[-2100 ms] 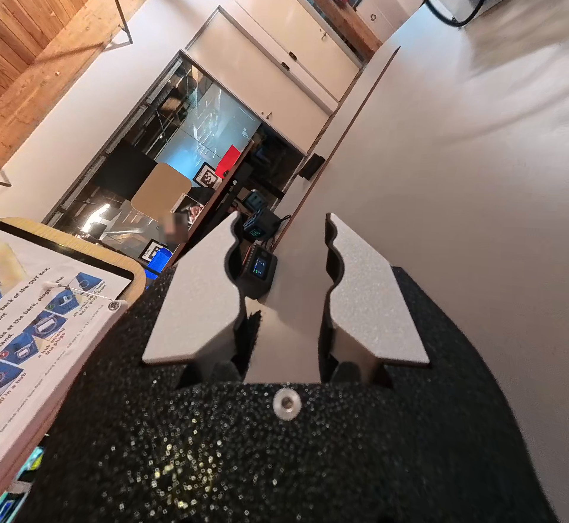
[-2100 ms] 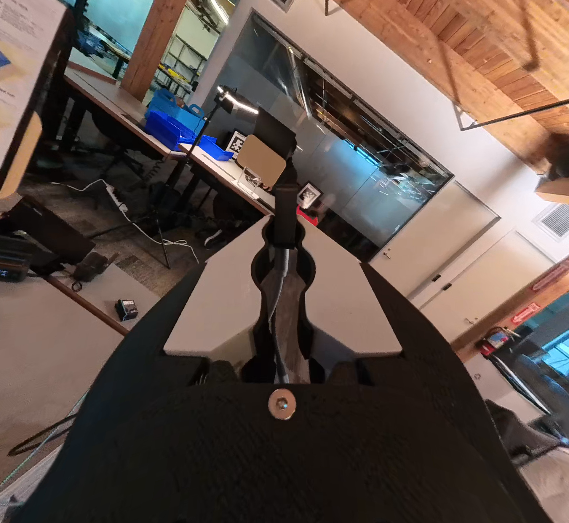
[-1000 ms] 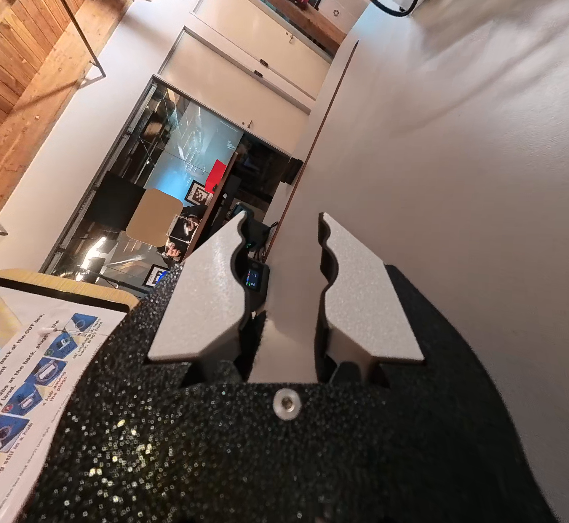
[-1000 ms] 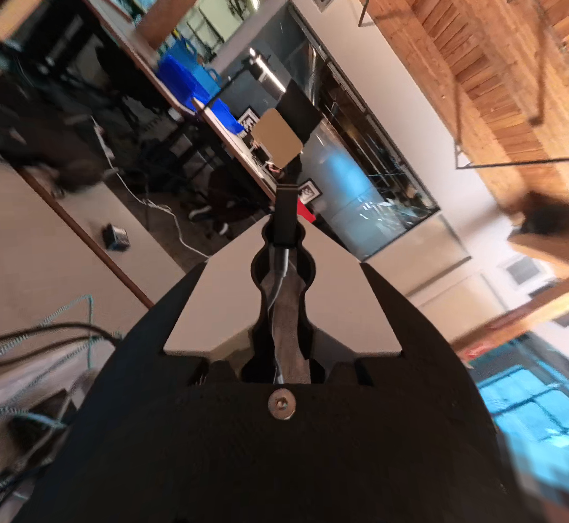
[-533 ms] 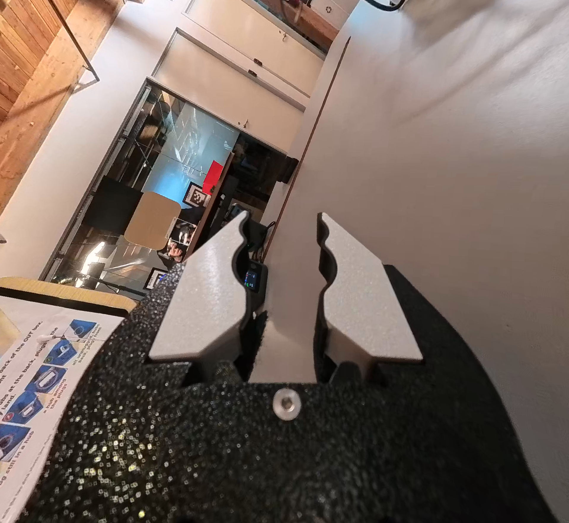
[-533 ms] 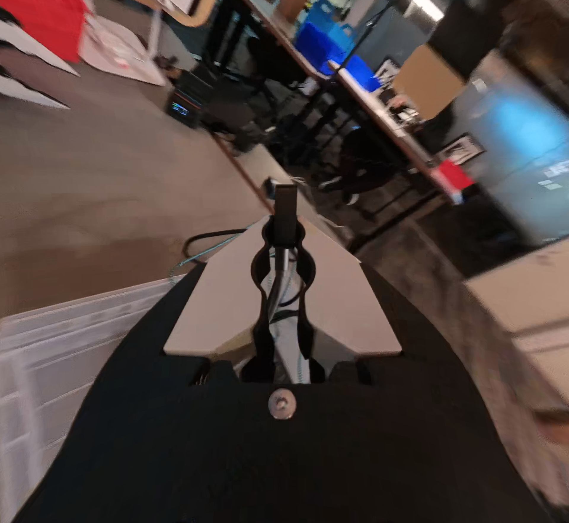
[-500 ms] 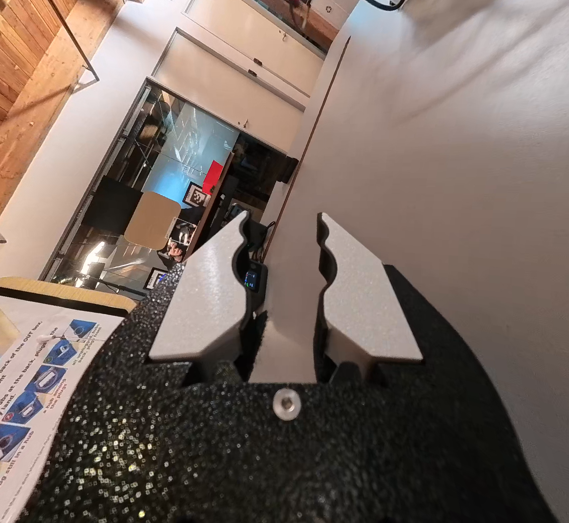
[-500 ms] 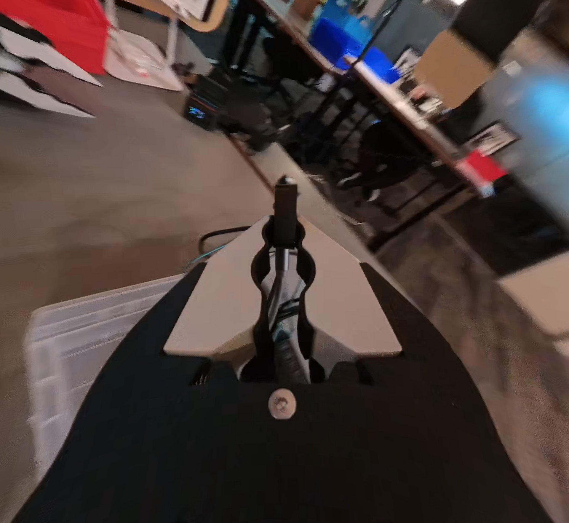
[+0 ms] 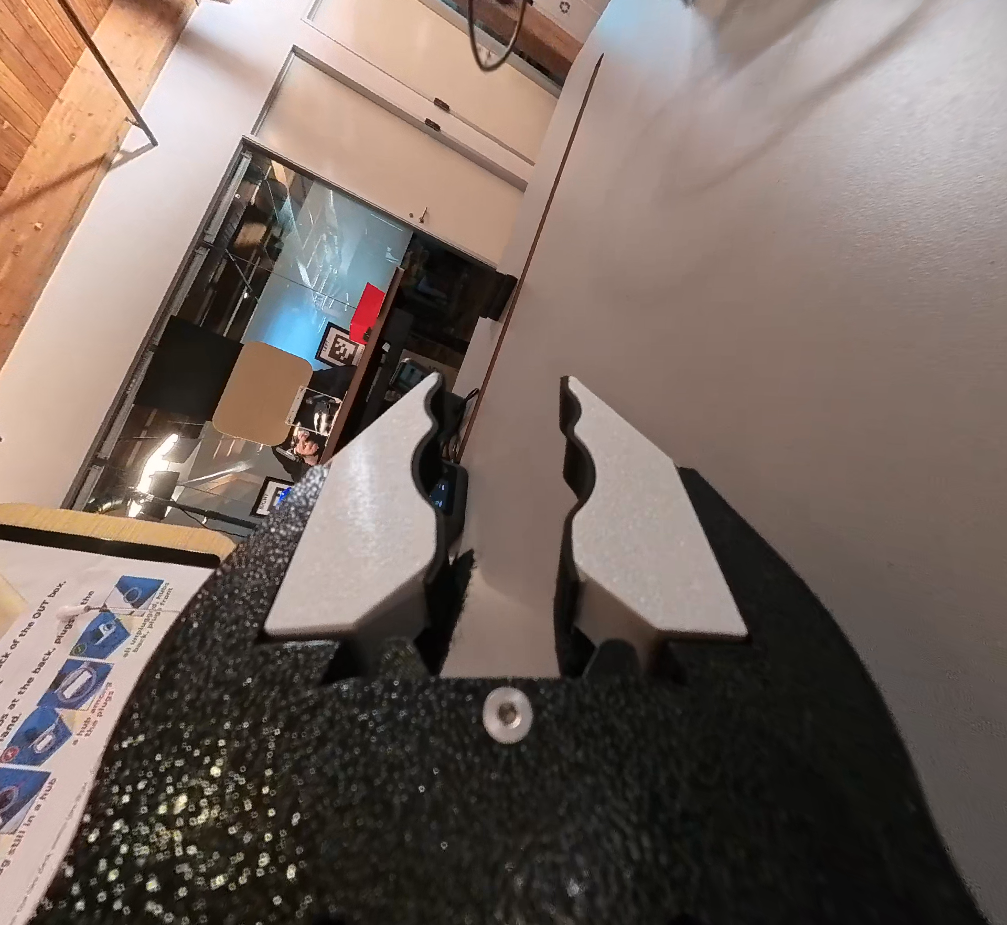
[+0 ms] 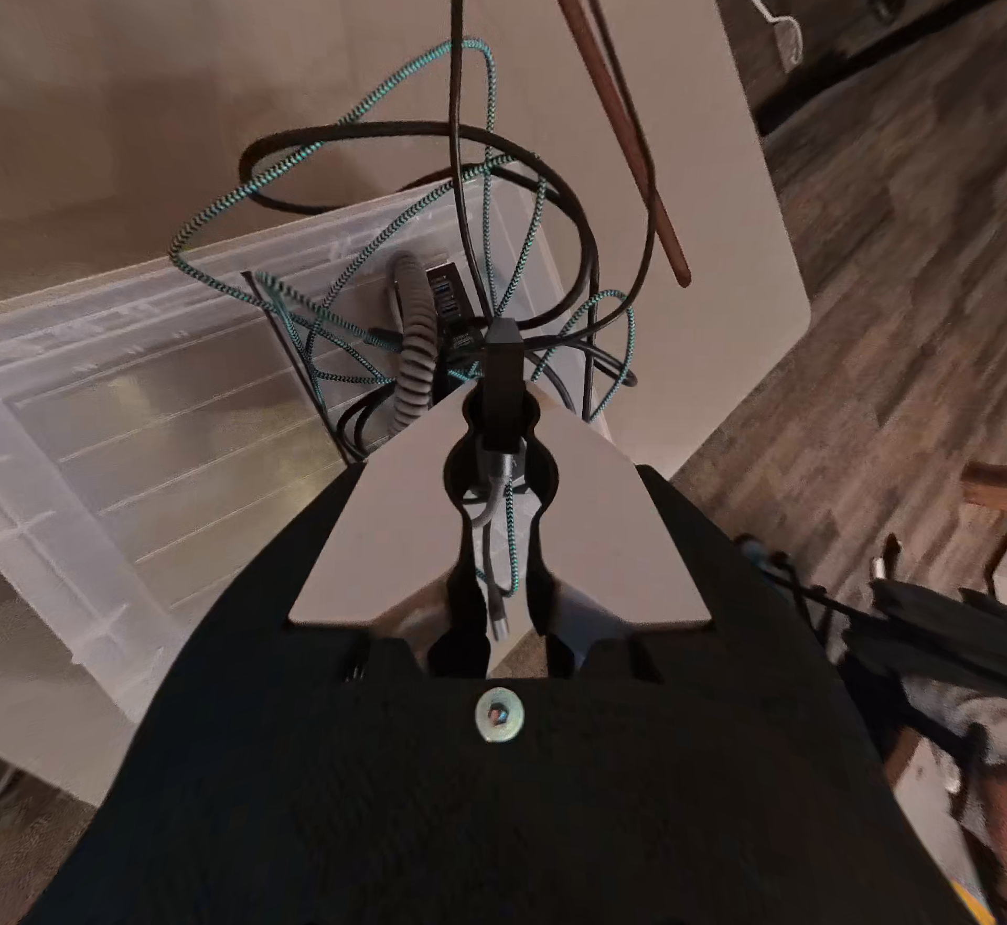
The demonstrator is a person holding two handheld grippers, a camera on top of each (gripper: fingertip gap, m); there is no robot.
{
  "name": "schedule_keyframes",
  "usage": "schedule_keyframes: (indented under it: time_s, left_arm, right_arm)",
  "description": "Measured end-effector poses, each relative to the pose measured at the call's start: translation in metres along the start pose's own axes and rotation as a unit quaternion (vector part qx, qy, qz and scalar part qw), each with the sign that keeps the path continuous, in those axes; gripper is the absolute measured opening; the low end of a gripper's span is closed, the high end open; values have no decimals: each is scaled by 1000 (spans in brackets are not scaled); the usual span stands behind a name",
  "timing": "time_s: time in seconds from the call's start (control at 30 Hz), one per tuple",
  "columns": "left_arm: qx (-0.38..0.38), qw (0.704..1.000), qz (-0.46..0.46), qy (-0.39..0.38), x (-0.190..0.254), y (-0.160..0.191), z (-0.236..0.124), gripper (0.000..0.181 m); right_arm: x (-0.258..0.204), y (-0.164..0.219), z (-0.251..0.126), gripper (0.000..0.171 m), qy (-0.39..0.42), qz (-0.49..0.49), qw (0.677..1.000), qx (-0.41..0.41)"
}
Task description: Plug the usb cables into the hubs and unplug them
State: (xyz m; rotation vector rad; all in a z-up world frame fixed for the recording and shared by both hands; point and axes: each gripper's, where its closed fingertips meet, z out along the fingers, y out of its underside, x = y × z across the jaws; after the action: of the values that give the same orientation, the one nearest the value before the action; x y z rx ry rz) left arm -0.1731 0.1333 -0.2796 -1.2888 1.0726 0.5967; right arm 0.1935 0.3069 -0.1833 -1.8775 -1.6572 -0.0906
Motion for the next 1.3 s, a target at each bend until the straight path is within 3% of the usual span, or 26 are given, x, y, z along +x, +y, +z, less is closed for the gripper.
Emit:
schedule_keyframes:
  time_s: [0.3, 0.37, 0.43, 0.5, 0.6, 0.63, 0.7, 0.77, 0.9, 1.2, 1.3]
  left_arm:
    - [1, 1000, 21, 11, 6, -3, 0, 38]
    - [2, 1000, 21, 12, 7, -3, 0, 38]
    - [2, 1000, 23, 12, 7, -4, 0, 38]
    - [3, 1000, 27, 12, 7, -4, 0, 38]
    - [2, 999, 32, 14, 8, -4, 1, 38]
    - [1, 999, 34, 14, 8, -4, 1, 38]
    - [1, 999, 35, 11, 8, -4, 1, 37]
    - [1, 999, 35, 13, 8, -4, 1, 37]
    - [0, 999, 35, 15, 9, -3, 2, 37]
    - [-3, 999, 49, 20, 11, -3, 2, 37]
    - [-2, 998, 56, 22, 13, -4, 2, 37]
  right_arm:
    - [-6, -2, 28, 9, -23, -88, 987, -135]
    - [-3, -3, 29, 8, -47, -43, 991, -120]
    - [4, -2, 29, 8, -92, 84, 989, -75]
    - [10, -4, 25, 8, -145, 212, 966, -1]
    - [4, -12, 14, 9, -280, 390, 870, 109]
    - [6, -4, 18, 8, -290, 430, 847, 118]
    - [6, 21, 33, 9, -278, 471, 832, 99]
    - [8, 28, 40, 9, -283, 508, 804, 124]
    - [6, 37, 51, 13, -276, 541, 786, 112]
    - [-11, 53, 59, 25, -226, 543, 809, -17]
    - [-18, 76, 55, 34, -162, 493, 848, -103]
